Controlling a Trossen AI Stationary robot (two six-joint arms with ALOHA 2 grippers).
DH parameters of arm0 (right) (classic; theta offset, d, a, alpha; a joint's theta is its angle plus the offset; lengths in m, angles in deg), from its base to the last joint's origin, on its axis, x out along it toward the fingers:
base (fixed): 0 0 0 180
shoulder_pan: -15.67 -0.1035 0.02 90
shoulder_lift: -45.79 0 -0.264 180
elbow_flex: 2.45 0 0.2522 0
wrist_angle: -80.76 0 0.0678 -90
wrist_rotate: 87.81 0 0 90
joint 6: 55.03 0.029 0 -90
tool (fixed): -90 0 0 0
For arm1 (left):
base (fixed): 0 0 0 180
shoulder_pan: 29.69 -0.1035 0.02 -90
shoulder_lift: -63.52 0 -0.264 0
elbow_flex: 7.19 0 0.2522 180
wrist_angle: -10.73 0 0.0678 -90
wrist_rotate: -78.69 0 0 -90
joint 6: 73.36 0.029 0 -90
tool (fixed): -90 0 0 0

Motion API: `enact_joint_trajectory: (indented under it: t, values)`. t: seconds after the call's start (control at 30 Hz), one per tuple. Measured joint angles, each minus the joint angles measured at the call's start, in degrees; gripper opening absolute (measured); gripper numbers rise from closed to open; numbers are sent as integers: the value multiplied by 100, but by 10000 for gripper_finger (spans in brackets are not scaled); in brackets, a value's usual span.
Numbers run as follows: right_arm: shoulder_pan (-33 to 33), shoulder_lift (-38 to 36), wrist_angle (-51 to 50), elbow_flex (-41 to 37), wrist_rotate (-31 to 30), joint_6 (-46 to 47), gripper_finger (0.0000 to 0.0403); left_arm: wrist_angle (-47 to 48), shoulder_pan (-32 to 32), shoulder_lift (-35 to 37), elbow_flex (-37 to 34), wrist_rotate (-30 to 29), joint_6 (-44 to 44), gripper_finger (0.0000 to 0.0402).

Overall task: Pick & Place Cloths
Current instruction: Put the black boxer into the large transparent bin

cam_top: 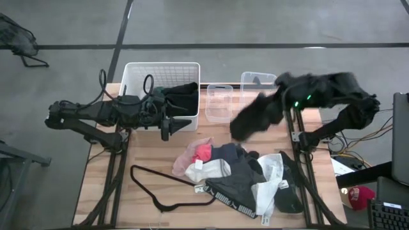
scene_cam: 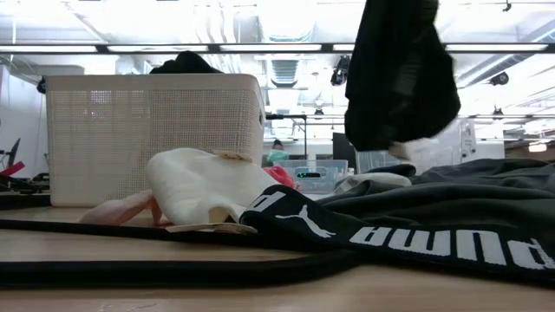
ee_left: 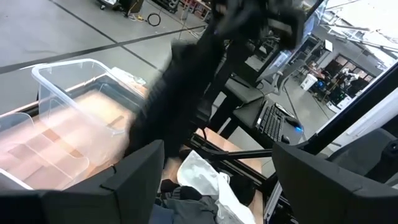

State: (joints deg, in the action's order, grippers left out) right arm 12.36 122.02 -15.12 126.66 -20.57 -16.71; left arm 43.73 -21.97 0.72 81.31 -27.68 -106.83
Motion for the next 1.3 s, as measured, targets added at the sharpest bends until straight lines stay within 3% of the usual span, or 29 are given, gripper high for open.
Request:
enact_joint_trajectory:
  t: [0.23, 0.43, 0.8, 1.3]
  values:
    - [909, 2, 20, 862, -902, -817, 8, -32, 0, 0, 0, 1, -1, 303]
    - [1719, 57, 394, 1082, -1650, -1776, 8, -32, 0, -7, -2, -1, -33, 303]
    - [2919, 549, 603, 1049, -1225, -2634, 8, -34, 2, -7, -2, -1, -72, 303]
    - [3053, 1259, -64, 1047, -716, -2598, 8, -11, 19, -11, -2, 30, -156, 303]
